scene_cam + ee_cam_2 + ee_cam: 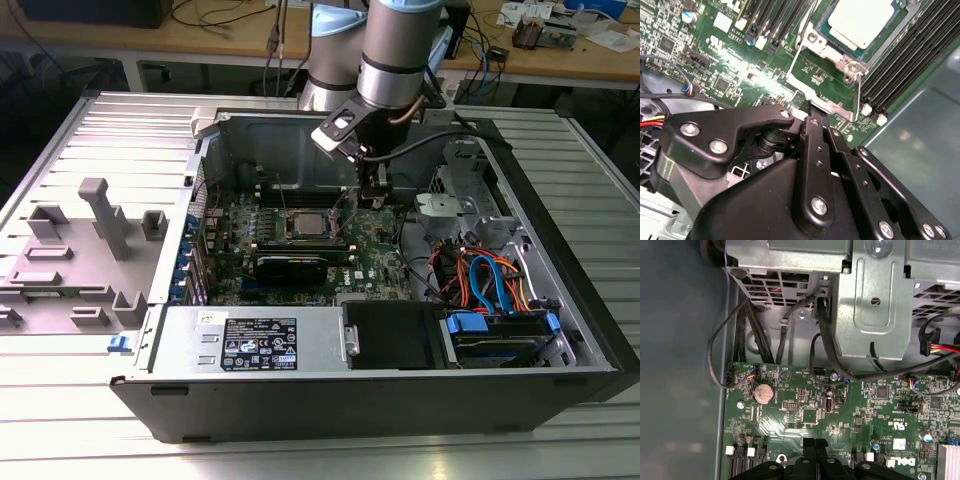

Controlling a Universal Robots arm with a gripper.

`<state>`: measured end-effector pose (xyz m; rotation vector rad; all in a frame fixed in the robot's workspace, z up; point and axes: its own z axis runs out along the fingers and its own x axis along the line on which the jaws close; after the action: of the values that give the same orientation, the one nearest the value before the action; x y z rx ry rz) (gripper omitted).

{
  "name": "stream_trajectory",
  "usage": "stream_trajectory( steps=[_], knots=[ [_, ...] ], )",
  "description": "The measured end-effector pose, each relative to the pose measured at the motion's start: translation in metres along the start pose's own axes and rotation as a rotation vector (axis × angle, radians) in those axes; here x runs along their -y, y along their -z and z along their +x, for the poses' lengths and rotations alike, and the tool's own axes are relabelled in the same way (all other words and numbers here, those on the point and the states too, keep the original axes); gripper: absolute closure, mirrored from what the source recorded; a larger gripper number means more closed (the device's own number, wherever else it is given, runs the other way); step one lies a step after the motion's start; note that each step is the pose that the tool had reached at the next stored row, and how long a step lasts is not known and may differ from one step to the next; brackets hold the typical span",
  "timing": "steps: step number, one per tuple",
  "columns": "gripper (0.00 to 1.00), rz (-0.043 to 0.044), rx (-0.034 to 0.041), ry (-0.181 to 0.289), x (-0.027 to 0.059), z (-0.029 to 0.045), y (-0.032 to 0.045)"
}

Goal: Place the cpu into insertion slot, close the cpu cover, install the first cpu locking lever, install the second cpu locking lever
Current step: 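Close the cpu cover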

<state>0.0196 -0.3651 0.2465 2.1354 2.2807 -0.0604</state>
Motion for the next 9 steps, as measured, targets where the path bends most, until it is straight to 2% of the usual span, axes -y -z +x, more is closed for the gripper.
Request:
stream_trajectory(
  steps=[9],
  knots=[
    [0.89, 0.0, 0.0002, 0.001, 0.0012, 0.0, 0.0001]
  ],
)
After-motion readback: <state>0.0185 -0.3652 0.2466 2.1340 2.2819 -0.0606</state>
